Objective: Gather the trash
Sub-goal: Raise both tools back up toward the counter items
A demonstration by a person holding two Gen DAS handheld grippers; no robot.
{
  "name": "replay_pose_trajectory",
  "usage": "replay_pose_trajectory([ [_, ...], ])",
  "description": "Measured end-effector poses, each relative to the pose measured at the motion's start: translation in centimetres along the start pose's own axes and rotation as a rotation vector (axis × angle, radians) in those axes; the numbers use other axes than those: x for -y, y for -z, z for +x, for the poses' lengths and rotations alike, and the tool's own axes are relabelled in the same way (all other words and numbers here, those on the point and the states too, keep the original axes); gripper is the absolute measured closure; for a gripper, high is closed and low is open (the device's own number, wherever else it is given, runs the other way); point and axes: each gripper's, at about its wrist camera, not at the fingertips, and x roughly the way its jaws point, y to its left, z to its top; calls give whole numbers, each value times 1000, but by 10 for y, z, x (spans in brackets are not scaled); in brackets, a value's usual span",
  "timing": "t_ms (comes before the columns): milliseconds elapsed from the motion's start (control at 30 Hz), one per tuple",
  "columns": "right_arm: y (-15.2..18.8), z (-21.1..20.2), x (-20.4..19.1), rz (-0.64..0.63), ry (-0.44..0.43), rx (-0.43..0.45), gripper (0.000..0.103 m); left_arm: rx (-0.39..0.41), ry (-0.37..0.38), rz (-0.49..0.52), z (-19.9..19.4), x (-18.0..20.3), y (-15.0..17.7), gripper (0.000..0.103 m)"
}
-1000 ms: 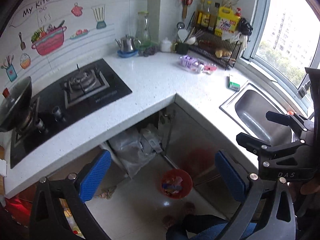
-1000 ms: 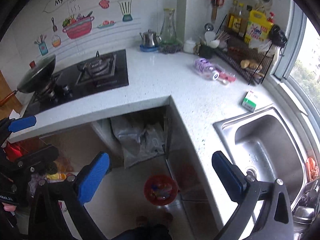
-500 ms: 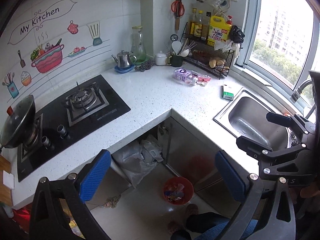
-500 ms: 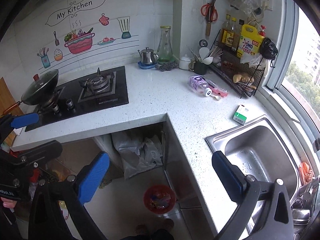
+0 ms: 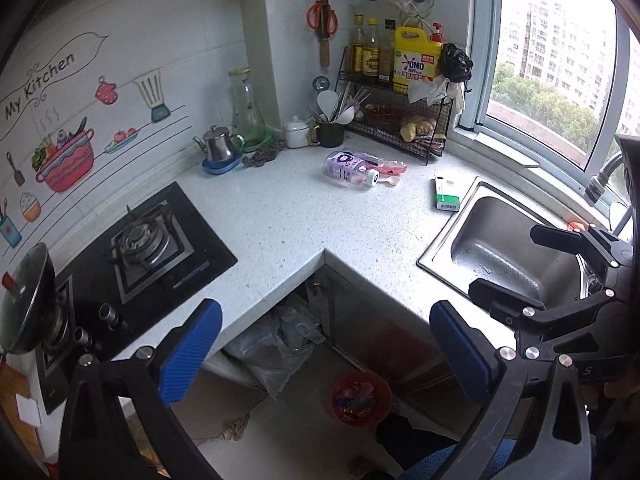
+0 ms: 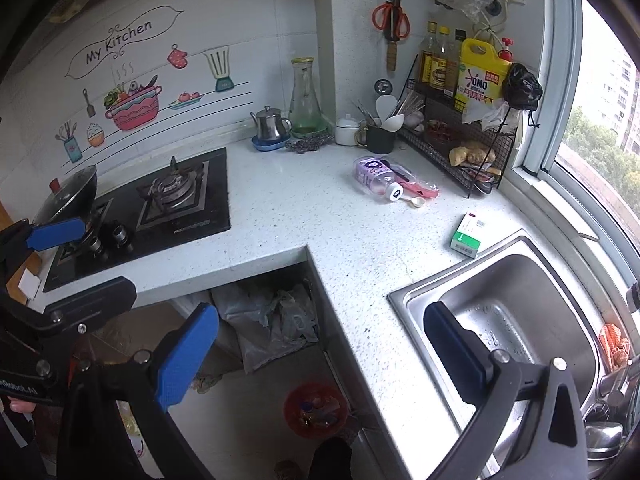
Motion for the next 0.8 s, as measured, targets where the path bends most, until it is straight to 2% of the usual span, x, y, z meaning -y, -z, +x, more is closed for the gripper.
replay_pose_trajectory([
  [500, -55, 60, 93, 73, 6, -48, 0, -48, 17, 68, 99, 50, -103, 0],
  [800, -70, 93, 152, 143, 50, -102, 0, -119, 58, 123, 163, 87, -141, 0],
])
